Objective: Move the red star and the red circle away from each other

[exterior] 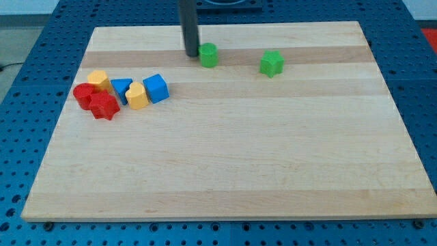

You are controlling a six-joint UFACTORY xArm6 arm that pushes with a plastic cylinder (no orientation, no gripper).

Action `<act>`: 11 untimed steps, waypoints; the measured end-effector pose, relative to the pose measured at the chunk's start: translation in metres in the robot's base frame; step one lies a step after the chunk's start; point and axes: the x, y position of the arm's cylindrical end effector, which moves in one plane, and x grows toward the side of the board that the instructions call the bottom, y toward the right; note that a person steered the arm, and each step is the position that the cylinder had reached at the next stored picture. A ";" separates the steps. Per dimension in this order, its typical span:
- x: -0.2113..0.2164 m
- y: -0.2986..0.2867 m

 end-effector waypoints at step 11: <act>0.135 -0.178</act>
